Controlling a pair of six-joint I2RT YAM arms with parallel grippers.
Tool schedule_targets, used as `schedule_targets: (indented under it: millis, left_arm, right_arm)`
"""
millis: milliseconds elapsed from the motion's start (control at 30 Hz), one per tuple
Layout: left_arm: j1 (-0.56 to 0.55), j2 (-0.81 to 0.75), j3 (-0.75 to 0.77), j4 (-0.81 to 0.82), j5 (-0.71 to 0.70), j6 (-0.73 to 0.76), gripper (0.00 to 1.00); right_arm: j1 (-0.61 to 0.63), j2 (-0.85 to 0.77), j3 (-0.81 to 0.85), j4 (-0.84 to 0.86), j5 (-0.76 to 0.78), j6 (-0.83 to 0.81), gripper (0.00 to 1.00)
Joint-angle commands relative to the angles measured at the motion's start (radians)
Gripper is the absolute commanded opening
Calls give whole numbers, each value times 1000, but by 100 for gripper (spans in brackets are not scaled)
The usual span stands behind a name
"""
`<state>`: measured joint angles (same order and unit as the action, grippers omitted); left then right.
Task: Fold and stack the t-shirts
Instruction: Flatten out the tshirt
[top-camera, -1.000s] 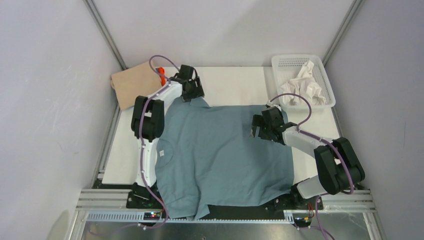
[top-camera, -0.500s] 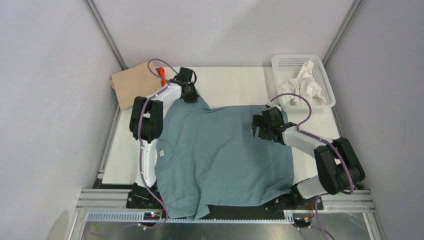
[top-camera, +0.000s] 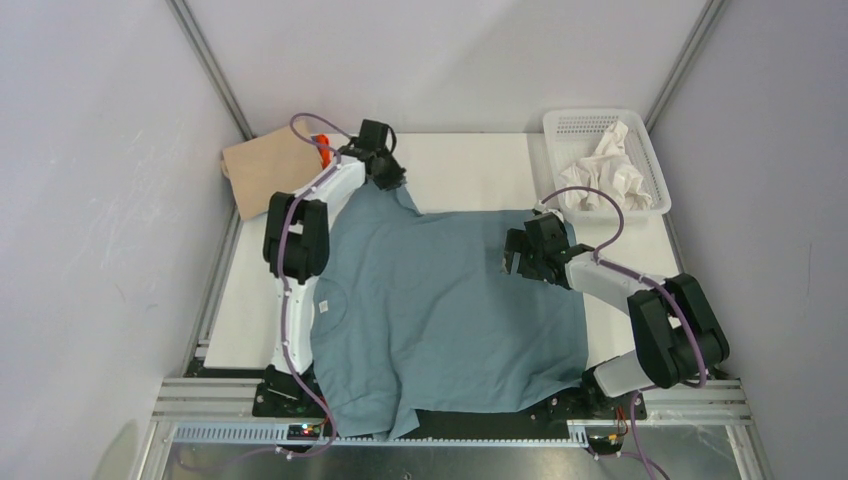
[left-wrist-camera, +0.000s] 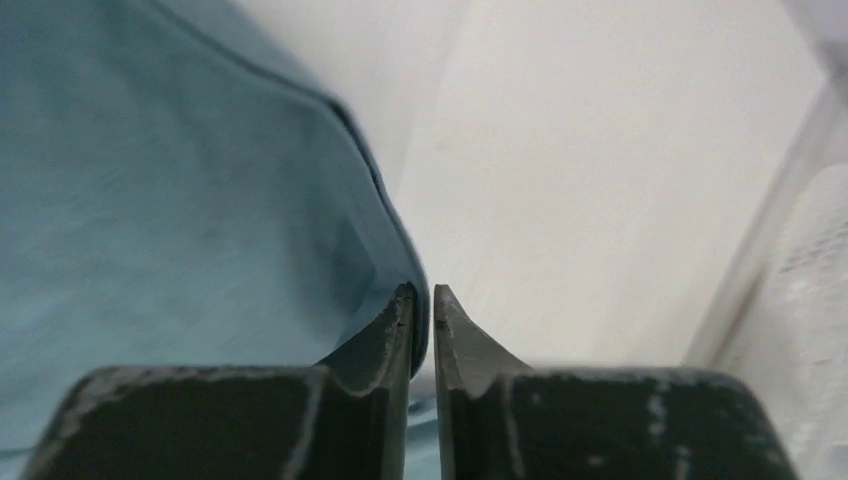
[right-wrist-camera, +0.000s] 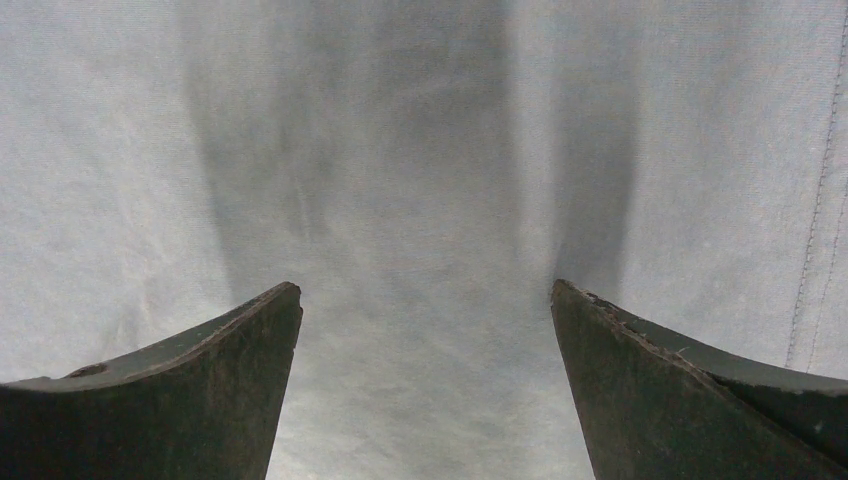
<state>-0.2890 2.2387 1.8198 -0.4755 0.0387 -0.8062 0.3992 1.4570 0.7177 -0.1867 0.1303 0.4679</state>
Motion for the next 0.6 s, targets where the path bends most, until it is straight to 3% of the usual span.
schedule_targets:
  millis: [0, 67, 100, 267, 300, 333, 367, 567]
  left_arm:
    - [-23, 102, 151, 23, -8, -199, 22]
    - [-30, 163, 233, 22, 3, -217, 37]
    - [-34, 182, 291, 22, 15, -221, 50]
    - [-39, 268, 458, 21, 67, -208, 67]
    - [-42, 266, 485, 22, 74, -200, 74]
    - [-42, 252, 494, 22, 70, -173, 90]
    - [-43, 240, 505, 22, 63, -142, 95]
    - [-45, 18, 437, 9, 12, 9, 100]
  right_arm:
    - [-10, 18, 0, 36, -5, 9, 99]
    - [-15, 19, -1, 32, -8, 11, 99]
    - [-16, 19, 0, 31, -7, 11, 99]
    - [-19, 7, -1, 33, -17, 7, 99]
    - [-20, 6, 0, 33, -16, 6, 100]
    - [-21, 2, 0, 31, -13, 4, 99]
    - [-22, -4, 0, 31, -12, 3, 99]
    - [-30, -33, -1, 21, 7, 6, 99]
